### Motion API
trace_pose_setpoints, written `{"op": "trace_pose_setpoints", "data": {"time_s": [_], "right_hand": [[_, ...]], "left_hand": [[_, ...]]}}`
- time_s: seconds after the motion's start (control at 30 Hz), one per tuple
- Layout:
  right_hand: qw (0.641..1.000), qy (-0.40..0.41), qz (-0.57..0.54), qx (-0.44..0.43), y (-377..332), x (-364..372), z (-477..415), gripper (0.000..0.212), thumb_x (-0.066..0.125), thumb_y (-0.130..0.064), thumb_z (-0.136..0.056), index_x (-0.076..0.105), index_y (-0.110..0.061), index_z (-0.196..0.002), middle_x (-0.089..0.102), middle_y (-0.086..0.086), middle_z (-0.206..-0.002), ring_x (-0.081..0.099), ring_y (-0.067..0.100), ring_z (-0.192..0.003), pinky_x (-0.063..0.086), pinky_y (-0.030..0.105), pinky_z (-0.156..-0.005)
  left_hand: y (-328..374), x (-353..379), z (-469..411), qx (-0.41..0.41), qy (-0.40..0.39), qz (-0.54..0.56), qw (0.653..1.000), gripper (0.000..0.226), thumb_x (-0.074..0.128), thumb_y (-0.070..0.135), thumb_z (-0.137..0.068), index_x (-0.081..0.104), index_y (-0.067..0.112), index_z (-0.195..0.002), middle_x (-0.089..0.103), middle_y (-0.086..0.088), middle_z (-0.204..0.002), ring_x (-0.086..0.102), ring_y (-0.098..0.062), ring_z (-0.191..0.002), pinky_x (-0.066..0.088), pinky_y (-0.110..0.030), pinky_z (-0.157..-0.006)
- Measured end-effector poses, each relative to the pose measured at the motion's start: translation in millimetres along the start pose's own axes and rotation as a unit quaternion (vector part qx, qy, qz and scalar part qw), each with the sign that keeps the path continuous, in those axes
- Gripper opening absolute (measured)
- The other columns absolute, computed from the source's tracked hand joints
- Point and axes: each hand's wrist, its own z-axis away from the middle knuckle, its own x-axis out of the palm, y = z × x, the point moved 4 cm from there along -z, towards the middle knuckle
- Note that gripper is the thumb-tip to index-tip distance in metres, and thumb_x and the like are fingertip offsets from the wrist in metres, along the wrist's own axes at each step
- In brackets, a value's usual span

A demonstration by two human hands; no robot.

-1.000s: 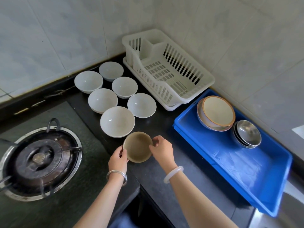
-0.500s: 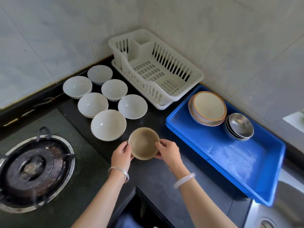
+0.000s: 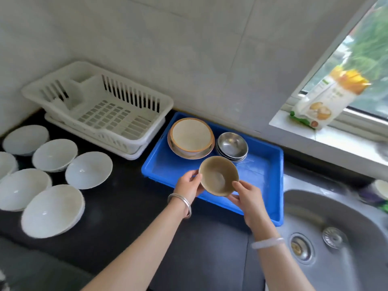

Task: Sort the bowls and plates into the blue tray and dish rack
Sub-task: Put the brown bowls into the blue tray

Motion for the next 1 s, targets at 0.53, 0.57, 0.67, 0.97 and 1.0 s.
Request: {"op": "trace_pose_setpoints", "data": {"time_s": [0.53, 0.57, 0.67, 0.97, 1.0], "right_hand": [[0.970, 0.162, -0.156, 0.088, 34, -88, -91, 0.021, 0.044, -0.001, -0.093, 0.061, -0.004, -0.081, 0.062, 0.014, -0.094, 0.066, 0.027, -0.092, 0.058, 0.033, -0.081], [0.969, 0.167, -0.156, 0.090, 33, -88, -96, 0.022, 0.044, -0.001, -0.093, 0.061, -0.006, -0.080, 0.062, 0.013, -0.094, 0.063, 0.025, -0.090, 0.057, 0.030, -0.076], [0.965, 0.180, -0.163, 0.095, 31, -89, -111, 0.020, 0.045, -0.002, -0.094, 0.064, -0.004, -0.089, 0.062, 0.013, -0.097, 0.060, 0.024, -0.092, 0.051, 0.019, -0.062], [0.956, 0.183, -0.208, 0.093, 29, -89, -142, 0.019, 0.046, -0.003, -0.094, 0.064, -0.001, -0.098, 0.063, 0.013, -0.099, 0.061, 0.021, -0.091, 0.052, 0.020, -0.066], [0.953, 0.179, -0.226, 0.091, 28, -89, -145, 0.021, 0.045, -0.003, -0.095, 0.063, 0.001, -0.103, 0.063, 0.015, -0.104, 0.062, 0.023, -0.097, 0.053, 0.022, -0.070]], "left_hand": [[-53, 156, -71, -0.143, -0.085, 0.010, 0.986, 0.020, 0.039, 0.003, -0.096, 0.052, 0.000, -0.110, 0.055, -0.012, -0.089, 0.055, -0.022, -0.084, 0.053, -0.029, -0.074], [-56, 160, -77, -0.143, -0.083, 0.011, 0.986, 0.017, 0.038, 0.003, -0.096, 0.051, 0.000, -0.106, 0.055, -0.010, -0.084, 0.054, -0.020, -0.082, 0.053, -0.027, -0.073], [-62, 169, -94, -0.140, -0.076, 0.009, 0.987, 0.016, 0.038, 0.004, -0.096, 0.053, 0.002, -0.102, 0.056, -0.010, -0.088, 0.055, -0.020, -0.086, 0.049, -0.031, -0.083], [-74, 186, -126, -0.144, -0.041, 0.047, 0.988, 0.021, 0.041, 0.006, -0.095, 0.055, 0.002, -0.110, 0.061, -0.011, -0.090, 0.059, -0.020, -0.085, 0.047, -0.032, -0.087], [-74, 188, -127, -0.143, -0.040, 0.061, 0.987, 0.020, 0.041, 0.005, -0.095, 0.055, 0.003, -0.109, 0.061, -0.009, -0.086, 0.058, -0.017, -0.081, 0.049, -0.031, -0.083]]}}
